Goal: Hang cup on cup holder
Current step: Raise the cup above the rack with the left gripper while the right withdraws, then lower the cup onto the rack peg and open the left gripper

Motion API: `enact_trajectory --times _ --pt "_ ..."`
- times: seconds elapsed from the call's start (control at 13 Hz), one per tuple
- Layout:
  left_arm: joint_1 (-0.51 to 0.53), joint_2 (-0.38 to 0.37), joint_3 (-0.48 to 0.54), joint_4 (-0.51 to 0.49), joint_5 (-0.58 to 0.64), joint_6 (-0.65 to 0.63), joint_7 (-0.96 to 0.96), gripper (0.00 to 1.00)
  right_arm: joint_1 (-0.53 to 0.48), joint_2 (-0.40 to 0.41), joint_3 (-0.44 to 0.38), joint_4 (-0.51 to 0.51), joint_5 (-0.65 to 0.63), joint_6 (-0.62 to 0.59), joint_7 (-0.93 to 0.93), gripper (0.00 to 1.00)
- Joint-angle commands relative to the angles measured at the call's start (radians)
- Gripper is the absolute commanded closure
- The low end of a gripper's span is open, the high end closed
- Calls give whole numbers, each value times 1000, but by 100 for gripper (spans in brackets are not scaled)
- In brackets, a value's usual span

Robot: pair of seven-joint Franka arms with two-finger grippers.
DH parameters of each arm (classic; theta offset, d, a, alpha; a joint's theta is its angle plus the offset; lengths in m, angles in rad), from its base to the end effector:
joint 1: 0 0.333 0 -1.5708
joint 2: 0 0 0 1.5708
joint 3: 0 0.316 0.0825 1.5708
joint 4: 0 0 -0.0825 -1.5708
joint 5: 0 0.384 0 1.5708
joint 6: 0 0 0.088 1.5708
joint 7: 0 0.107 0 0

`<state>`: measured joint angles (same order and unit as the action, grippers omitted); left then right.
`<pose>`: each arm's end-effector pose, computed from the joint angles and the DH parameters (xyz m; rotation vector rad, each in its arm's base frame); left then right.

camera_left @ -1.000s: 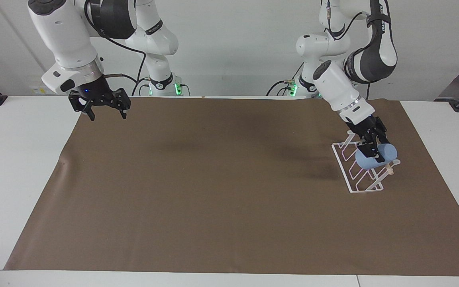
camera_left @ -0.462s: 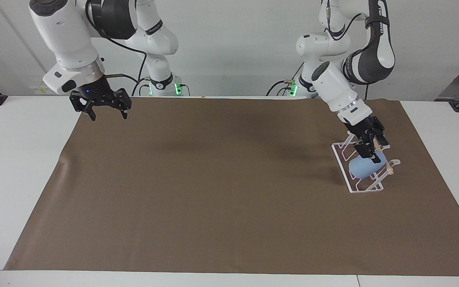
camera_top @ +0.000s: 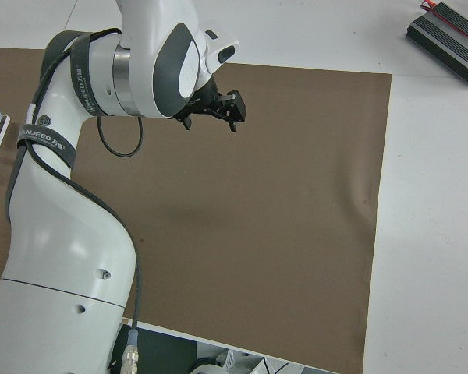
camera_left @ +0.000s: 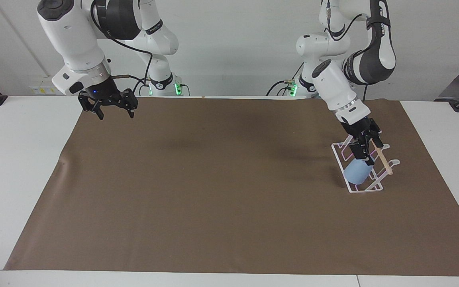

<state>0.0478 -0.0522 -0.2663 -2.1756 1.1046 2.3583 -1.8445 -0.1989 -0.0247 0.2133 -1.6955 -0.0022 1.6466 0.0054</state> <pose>0.5397 -0.1092 0.4433 -2.3711 -1.1254 -1.1825 0.5504 0.0090 0.5853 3.1337 0.0142 -0.0387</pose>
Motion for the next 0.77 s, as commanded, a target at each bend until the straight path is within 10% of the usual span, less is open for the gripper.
enact_trajectory --times 0.0,0.69 --pt "0 47 6 62 -99 25 22 0 -14 -29 0 -35 24 16 54 0" --pt "-13 32 1 322 -713 -150 386 0 -4 -32 0 -44 25 19 165 0"
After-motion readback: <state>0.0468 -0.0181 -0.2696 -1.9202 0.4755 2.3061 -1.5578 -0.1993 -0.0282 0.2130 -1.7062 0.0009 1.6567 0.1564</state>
